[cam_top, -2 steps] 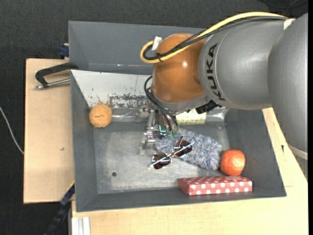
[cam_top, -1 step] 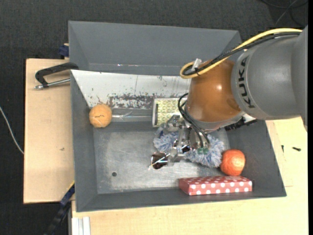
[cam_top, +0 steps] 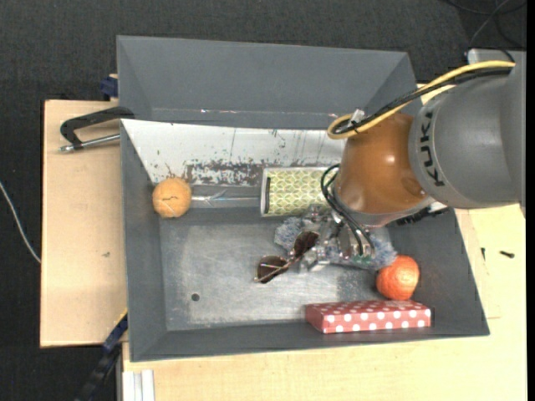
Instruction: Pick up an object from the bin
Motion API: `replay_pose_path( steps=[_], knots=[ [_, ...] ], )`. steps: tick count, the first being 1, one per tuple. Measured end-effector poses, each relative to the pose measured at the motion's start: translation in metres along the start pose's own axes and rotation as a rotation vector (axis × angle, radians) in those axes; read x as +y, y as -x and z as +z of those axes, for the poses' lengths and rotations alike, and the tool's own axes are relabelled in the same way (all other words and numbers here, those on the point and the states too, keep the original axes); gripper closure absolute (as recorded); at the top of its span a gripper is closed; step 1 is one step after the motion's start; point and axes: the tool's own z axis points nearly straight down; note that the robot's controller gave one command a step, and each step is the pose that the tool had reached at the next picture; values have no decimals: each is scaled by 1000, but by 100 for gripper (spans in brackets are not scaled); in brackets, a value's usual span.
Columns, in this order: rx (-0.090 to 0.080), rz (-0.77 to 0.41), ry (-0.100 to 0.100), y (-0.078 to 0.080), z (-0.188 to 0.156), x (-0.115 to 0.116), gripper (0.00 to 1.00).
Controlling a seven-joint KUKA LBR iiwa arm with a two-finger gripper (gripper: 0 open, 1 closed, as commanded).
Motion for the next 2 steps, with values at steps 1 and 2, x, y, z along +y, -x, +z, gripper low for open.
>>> replay_pose_path(
  steps=[1,2],
  knots=[
    [0,0,0,0,0,0,100],
    [26,15,-1,-4,-49,-2,100]
  ],
)
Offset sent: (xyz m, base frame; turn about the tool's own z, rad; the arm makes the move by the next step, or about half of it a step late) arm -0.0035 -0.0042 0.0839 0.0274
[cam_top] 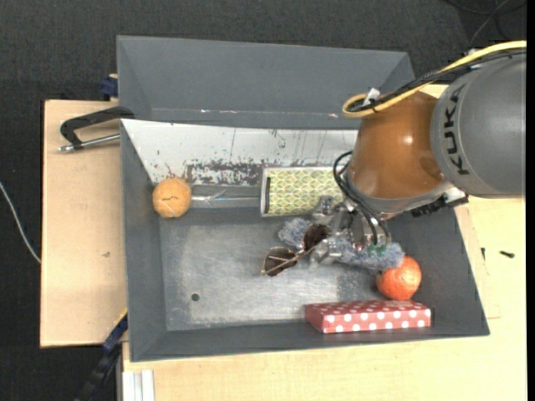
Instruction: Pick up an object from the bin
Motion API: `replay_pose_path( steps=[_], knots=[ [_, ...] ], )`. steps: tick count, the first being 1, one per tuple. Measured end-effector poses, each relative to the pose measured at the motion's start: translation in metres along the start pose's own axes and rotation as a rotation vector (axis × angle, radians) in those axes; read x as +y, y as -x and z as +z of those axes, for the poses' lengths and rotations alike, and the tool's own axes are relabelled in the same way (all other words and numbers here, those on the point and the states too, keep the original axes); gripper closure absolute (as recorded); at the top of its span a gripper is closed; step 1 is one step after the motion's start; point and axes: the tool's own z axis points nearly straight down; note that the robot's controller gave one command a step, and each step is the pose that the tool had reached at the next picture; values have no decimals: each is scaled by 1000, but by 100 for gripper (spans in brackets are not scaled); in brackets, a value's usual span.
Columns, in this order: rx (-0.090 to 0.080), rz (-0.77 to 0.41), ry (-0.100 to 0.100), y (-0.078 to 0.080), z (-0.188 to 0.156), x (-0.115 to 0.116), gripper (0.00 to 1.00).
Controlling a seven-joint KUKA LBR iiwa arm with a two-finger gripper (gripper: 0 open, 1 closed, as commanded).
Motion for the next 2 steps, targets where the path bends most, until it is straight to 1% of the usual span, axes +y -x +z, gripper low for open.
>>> replay_pose_path(
  steps=[1,2],
  knots=[
    [0,-16,-1,-4,-60,3,100],
    [-3,-63,-1,-10,-99,12,100]
  ],
)
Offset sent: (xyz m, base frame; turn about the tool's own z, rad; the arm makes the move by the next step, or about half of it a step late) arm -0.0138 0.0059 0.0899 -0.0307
